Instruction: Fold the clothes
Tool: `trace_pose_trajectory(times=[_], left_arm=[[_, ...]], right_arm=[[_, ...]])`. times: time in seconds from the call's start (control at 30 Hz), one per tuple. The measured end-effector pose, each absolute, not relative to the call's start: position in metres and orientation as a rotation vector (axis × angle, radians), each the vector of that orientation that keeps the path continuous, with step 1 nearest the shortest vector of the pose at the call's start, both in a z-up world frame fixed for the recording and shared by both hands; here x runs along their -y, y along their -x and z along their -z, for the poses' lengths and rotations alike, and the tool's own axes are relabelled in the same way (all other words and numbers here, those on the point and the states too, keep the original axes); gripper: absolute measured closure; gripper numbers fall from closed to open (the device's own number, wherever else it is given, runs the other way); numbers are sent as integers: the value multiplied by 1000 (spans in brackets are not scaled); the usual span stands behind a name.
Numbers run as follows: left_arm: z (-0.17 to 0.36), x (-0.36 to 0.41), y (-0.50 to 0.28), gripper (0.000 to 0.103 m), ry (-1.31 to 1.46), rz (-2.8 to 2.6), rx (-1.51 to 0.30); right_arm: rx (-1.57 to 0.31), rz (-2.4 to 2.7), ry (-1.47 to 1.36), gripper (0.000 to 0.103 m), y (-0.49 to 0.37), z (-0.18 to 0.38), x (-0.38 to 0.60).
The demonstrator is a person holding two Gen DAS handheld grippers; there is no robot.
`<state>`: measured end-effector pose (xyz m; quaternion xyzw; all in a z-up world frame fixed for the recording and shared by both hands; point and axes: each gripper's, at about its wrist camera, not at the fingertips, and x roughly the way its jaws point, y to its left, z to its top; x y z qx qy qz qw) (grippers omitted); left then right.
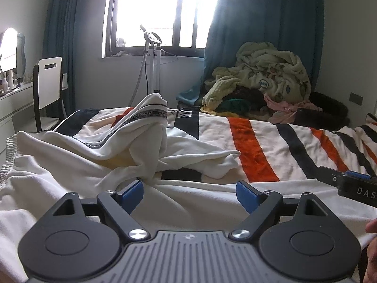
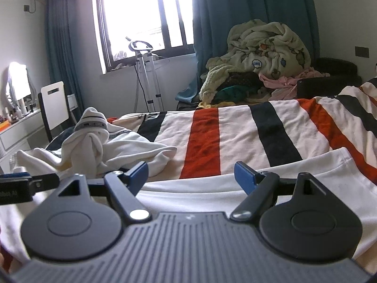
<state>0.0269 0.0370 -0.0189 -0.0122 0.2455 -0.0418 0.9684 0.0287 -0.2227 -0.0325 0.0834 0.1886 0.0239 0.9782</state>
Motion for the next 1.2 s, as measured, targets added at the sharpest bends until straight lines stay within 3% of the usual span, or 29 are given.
trace_pose_trajectory(times=[0.3, 0.7, 0.9, 1.03, 1.17, 1.2], left_arm=[[42, -14, -37, 14, -142, 63, -519], [73, 83, -167, 9, -241, 77, -578], [117, 154, -234, 6, -551, -1, -474], [148, 166, -281, 6, -678, -77, -588], [152, 149, -314, 6, -628, -166, -643], [151, 144, -321, 11, -602, -170, -667]], right_arm=[[-388, 55, -199, 21, -24, 36, 233], [-415, 198, -345, 21, -47, 56, 281], [-391, 266, -374, 21, -69, 66, 305], [-350, 315, -365, 21, -85, 74, 322], [-358, 352, -351, 21, -108, 91, 337], [-369, 360, -355, 21, -113, 96, 341]])
